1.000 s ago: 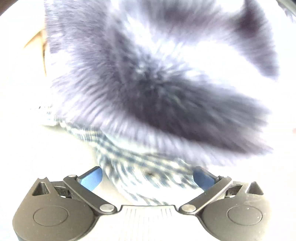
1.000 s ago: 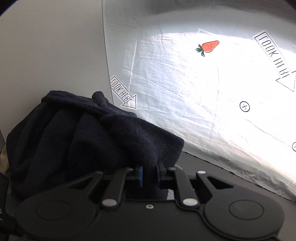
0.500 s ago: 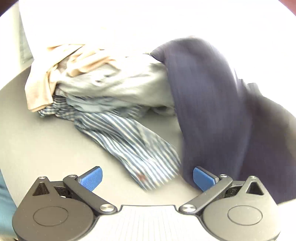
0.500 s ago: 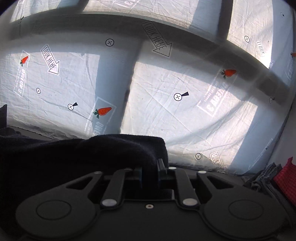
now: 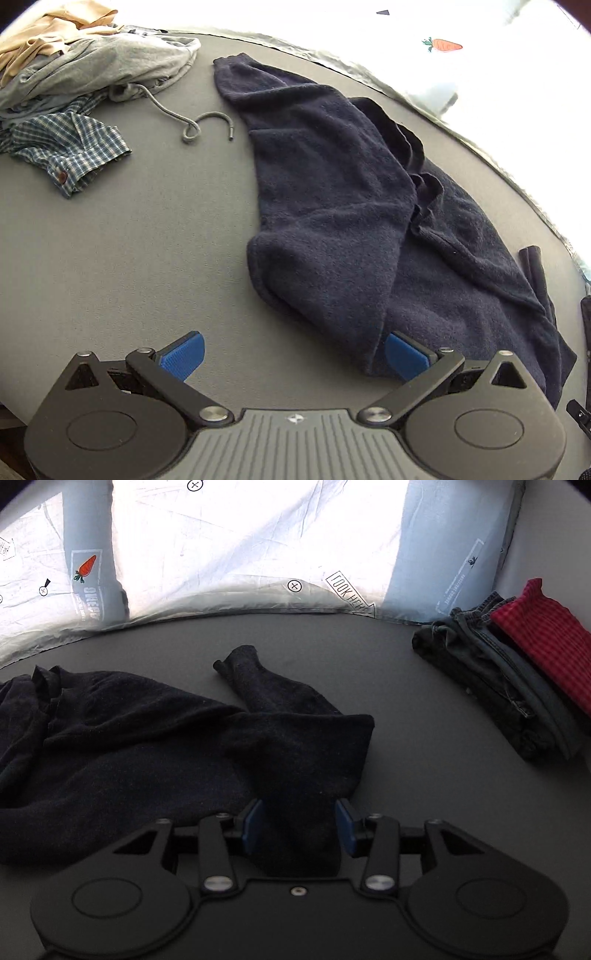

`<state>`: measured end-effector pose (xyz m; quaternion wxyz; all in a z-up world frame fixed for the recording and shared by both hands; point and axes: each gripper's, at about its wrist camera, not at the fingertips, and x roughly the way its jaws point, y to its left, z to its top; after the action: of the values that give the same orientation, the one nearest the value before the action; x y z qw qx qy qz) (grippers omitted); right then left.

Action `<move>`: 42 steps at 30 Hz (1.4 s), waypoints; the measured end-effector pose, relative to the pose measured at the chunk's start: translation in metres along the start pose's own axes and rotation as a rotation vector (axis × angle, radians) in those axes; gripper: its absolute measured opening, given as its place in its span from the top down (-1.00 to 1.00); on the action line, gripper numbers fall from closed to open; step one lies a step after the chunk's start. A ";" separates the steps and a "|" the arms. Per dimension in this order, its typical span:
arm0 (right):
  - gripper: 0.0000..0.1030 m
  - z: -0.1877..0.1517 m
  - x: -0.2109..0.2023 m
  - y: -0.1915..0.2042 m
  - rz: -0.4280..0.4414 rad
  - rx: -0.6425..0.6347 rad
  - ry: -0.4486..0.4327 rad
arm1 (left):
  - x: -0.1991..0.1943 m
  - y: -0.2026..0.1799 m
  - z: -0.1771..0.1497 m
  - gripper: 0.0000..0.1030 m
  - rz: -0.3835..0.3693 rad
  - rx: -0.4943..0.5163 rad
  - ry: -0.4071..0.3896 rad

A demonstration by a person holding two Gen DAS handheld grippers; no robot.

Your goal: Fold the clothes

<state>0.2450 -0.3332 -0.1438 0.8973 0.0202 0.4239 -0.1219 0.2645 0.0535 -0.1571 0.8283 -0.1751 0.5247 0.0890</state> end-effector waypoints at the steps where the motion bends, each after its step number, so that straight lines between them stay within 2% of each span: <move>1: 0.13 0.006 0.008 0.006 0.016 -0.027 -0.007 | 0.000 -0.004 0.001 -1.00 0.011 0.011 -0.016; 4: 0.08 0.026 0.028 0.027 0.071 -0.110 -0.033 | -0.002 -0.011 0.007 -1.00 0.060 0.000 -0.047; 7: -0.01 0.043 0.044 0.050 0.151 -0.180 -0.048 | -0.003 -0.017 0.013 -1.00 0.088 -0.005 -0.033; 16: -0.28 0.025 0.074 0.138 0.317 -0.510 -0.033 | 0.031 -0.015 0.030 -1.00 0.146 0.029 0.039; 21: -0.46 0.026 0.089 0.170 0.322 -0.678 -0.121 | 0.056 -0.017 0.044 -1.00 0.167 0.056 0.070; 24: -0.44 0.037 0.105 0.184 0.329 -0.755 -0.132 | 0.068 -0.017 0.057 -1.00 0.199 0.068 0.084; 26: -0.36 0.050 0.118 0.192 0.329 -0.829 -0.152 | 0.076 -0.017 0.064 -1.00 0.219 0.074 0.101; 27: -0.23 0.060 0.123 0.192 0.342 -0.846 -0.168 | 0.079 -0.017 0.067 -1.00 0.221 0.076 0.106; 28: 0.09 0.075 0.129 0.190 0.326 -0.833 -0.185 | 0.082 -0.017 0.069 -1.00 0.222 0.078 0.110; 29: 0.24 0.090 0.135 0.188 0.308 -0.819 -0.203 | 0.084 -0.017 0.070 -1.00 0.224 0.078 0.114; 30: 0.30 0.105 0.141 0.183 0.262 -0.784 -0.232 | 0.086 -0.016 0.072 -1.00 0.224 0.077 0.118; 32: 0.31 0.152 0.160 0.158 0.075 -0.616 -0.305 | 0.088 -0.016 0.072 -1.00 0.220 0.073 0.124; 33: 0.41 0.173 0.168 0.141 -0.033 -0.507 -0.323 | 0.088 -0.015 0.071 -1.00 0.218 0.070 0.126; 34: 0.40 0.194 0.173 0.120 -0.141 -0.383 -0.328 | 0.088 -0.014 0.070 -1.00 0.215 0.066 0.126; 36: 0.35 0.220 0.174 0.078 -0.241 -0.183 -0.305 | 0.088 -0.011 0.068 -1.00 0.210 0.052 0.126; 38: 0.21 0.223 0.165 0.044 -0.234 -0.059 -0.284 | 0.088 -0.007 0.066 -1.00 0.202 0.030 0.130; 39: 0.09 0.212 0.160 0.039 -0.211 -0.061 -0.268 | 0.087 -0.005 0.065 -1.00 0.197 0.020 0.132; 42: 0.05 0.176 0.142 0.026 -0.141 -0.074 -0.217 | 0.085 -0.002 0.063 -1.00 0.188 0.004 0.133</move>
<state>0.4712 -0.3612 -0.1416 0.9272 -0.0561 0.3289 -0.1702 0.3549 0.0732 -0.2090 0.7799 -0.1292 0.5929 0.1533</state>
